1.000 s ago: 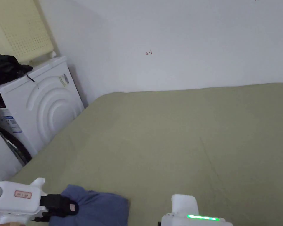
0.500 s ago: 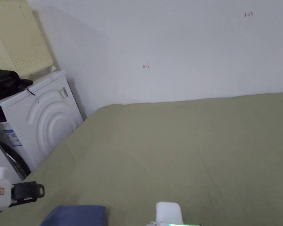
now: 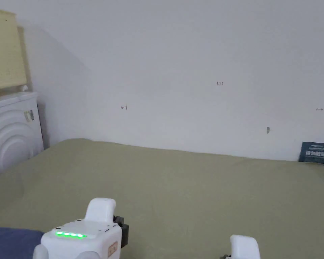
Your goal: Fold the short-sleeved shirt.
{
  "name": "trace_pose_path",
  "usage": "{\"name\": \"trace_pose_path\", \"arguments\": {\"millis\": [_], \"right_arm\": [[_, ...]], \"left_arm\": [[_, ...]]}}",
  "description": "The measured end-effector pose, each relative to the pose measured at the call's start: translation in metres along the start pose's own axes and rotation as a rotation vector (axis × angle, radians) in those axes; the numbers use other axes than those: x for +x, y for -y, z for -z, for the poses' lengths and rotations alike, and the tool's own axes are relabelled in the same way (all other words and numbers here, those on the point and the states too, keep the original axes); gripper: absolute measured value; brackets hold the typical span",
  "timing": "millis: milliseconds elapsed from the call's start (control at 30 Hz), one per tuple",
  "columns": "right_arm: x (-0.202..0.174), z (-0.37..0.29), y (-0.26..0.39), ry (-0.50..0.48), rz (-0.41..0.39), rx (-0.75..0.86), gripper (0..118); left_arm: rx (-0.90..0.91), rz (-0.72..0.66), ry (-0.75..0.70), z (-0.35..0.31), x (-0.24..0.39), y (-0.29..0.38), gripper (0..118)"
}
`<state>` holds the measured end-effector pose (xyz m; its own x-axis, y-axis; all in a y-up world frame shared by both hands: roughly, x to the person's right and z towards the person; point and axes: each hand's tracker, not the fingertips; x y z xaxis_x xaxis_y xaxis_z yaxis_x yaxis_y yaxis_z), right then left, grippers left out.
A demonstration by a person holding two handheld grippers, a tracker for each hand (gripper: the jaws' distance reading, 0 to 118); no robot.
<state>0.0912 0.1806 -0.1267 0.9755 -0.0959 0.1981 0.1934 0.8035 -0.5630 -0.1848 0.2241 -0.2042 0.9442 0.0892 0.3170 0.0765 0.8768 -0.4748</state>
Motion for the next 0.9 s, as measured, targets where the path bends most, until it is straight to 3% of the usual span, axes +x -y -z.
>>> {"name": "trace_pose_path", "arguments": {"millis": [200,333,433,467,500,533,567,600,633,700,733,900], "right_arm": [[0.058,-0.042,0.005,0.147,-0.041,0.101,0],[0.07,-0.057,0.006,0.25,-0.092,0.142,0],[0.078,-0.068,0.001,0.271,-0.076,0.229,0],[0.079,-0.072,-0.002,0.288,-0.073,0.267,1],[0.079,-0.076,-0.005,0.311,-0.079,0.306,3],[0.079,-0.079,-0.007,0.334,-0.088,0.343,16],[0.079,-0.083,-0.011,0.349,-0.097,0.389,38],[0.079,-0.085,-0.014,0.346,-0.103,0.418,72],[0.08,-0.086,-0.017,0.337,-0.11,0.443,114],[0.083,-0.083,-0.024,0.336,-0.095,0.421,117],[0.084,-0.091,-0.024,0.369,-0.102,0.527,118],[0.088,-0.088,-0.022,0.367,-0.079,0.428,118]], "left_arm": [[0.048,0.096,-0.041,-0.007,0.087,0.017,1],[0.064,0.129,-0.112,-0.014,0.1,0.017,1],[0.164,0.15,-0.135,-0.033,0.097,0.009,1],[0.195,0.143,-0.13,-0.038,0.097,0.004,4],[0.22,0.144,-0.134,-0.043,0.097,0.001,15],[0.226,0.138,-0.139,-0.046,0.096,-0.002,45],[0.239,0.132,-0.134,-0.048,0.095,-0.006,79],[0.258,0.118,-0.119,-0.047,0.094,-0.01,105],[0.25,0.119,-0.106,-0.042,0.093,-0.015,118],[0.26,0.109,-0.114,-0.039,0.097,-0.018,118],[0.299,0.103,-0.11,-0.04,0.098,-0.017,118],[0.306,0.126,-0.037,-0.035,0.094,-0.009,118]]}}
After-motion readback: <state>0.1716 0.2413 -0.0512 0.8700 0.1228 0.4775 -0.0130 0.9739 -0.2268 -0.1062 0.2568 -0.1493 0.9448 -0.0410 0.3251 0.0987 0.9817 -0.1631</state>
